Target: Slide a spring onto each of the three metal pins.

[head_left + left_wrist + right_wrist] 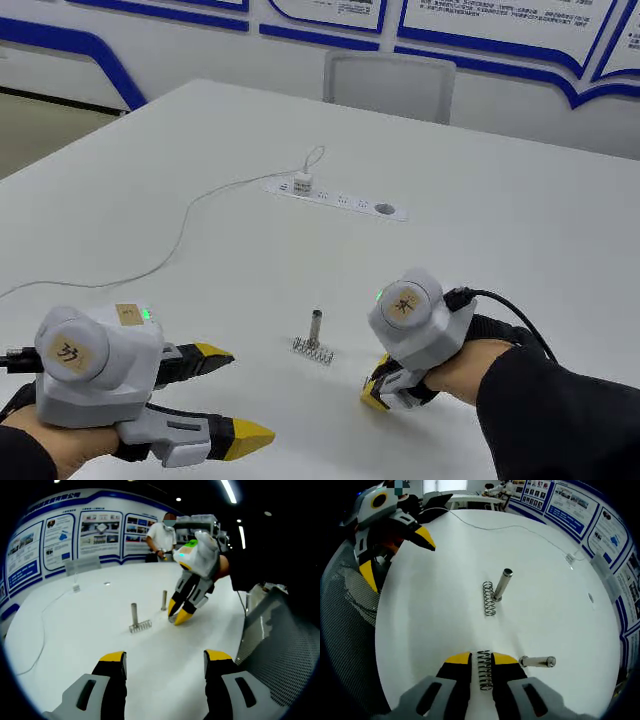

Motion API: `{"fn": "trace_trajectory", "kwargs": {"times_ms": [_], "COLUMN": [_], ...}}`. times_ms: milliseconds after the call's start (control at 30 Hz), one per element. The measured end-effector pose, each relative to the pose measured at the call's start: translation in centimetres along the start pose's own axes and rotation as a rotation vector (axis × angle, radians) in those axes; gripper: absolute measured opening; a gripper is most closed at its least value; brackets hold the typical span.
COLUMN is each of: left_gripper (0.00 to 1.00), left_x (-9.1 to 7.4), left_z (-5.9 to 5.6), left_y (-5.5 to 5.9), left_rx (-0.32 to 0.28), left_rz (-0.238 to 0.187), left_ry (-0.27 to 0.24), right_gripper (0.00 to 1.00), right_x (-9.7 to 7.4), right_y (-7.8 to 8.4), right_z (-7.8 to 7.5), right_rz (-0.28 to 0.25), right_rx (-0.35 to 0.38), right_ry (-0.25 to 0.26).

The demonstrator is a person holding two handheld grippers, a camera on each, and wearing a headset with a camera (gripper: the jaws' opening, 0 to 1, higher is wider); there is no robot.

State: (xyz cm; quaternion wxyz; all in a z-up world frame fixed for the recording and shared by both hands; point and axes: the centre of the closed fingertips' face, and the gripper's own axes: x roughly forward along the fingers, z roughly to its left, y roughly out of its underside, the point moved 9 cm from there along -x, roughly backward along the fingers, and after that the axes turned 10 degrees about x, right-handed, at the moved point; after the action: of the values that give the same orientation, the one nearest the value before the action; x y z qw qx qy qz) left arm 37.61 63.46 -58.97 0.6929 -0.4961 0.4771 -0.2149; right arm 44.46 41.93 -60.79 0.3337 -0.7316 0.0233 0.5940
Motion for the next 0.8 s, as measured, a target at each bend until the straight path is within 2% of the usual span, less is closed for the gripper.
{"fn": "trace_trajectory", "kwargs": {"times_ms": [200, 433, 633, 800], "left_gripper": [0.64, 0.64, 0.64, 0.63], "left_x": [-0.1, -0.2, -0.2, -0.2], "left_z": [0.0, 0.0, 0.0, 0.0], "left_y": [0.0, -0.1, -0.1, 0.0], "left_rx": [-0.002, -0.002, 0.001, 0.005], "left_rz": [-0.003, -0.002, 0.001, 0.005], "left_ry": [-0.003, -0.005, -0.005, -0.003], "right_gripper": [0.16, 0.12, 0.12, 0.12], "right_x": [0.2, 0.2, -0.1, -1.3], "right_y": [-0.5, -0.6, -0.1, 0.2], "right_z": [-0.4, -0.4, -0.4, -0.6], "right_rz": [0.03, 0.055, 0.033, -0.033], "right_rx": [-0.023, -0.014, 0.003, 0.054], "right_ry": [-0.023, -0.052, -0.029, -0.02]}}
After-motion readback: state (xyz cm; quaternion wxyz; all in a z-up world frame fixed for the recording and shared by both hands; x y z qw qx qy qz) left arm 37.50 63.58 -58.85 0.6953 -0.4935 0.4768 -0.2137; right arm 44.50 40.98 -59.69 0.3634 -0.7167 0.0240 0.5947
